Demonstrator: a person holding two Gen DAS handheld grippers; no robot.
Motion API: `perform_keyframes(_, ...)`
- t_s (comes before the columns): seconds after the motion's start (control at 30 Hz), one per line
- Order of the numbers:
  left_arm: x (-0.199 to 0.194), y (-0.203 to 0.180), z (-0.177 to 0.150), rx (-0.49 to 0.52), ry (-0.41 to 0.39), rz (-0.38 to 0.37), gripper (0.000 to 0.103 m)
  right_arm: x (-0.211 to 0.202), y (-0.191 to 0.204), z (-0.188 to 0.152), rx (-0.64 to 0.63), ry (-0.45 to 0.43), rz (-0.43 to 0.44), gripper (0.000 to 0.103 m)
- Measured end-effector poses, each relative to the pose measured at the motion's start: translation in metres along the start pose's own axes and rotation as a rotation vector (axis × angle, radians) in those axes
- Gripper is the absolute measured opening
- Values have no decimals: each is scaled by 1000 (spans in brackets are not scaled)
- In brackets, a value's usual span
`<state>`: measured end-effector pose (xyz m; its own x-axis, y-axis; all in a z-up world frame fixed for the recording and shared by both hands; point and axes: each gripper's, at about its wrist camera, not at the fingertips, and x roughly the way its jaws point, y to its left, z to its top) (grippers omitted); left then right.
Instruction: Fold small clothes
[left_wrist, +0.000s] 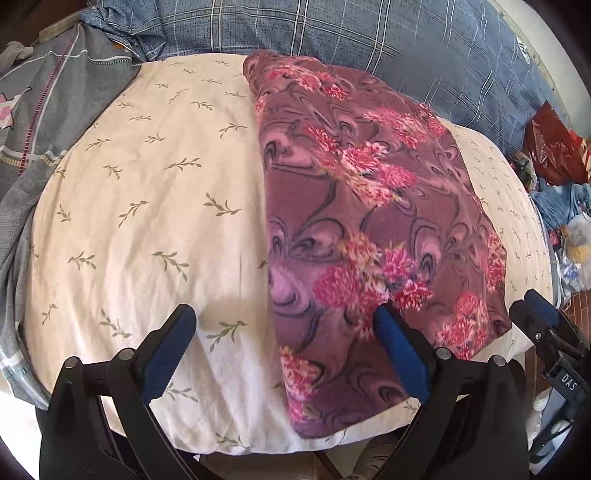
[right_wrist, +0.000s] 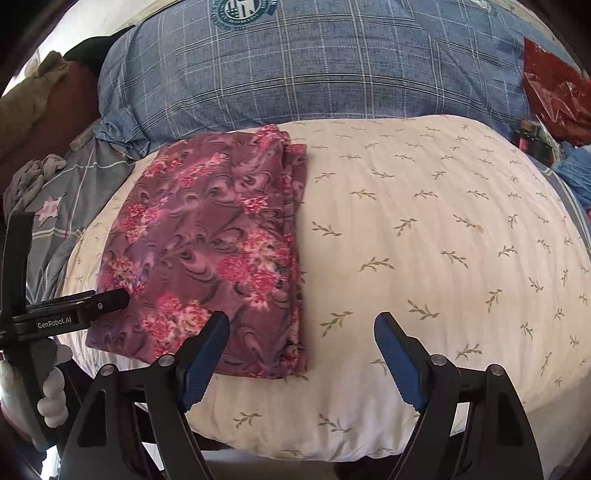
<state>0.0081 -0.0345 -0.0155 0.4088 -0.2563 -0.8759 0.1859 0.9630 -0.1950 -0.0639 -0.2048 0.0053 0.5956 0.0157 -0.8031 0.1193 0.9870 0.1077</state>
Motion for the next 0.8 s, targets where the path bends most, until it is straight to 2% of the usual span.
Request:
perform_keyframes(0.4, -32, -5, -31, 75, -76, 79, 98, 9, 4, 2, -16, 29, 9, 84)
perform_keyframes(0.8, -51, 16, -22, 33, -107, 115, 98, 12, 19, 16, -25, 3, 48, 84)
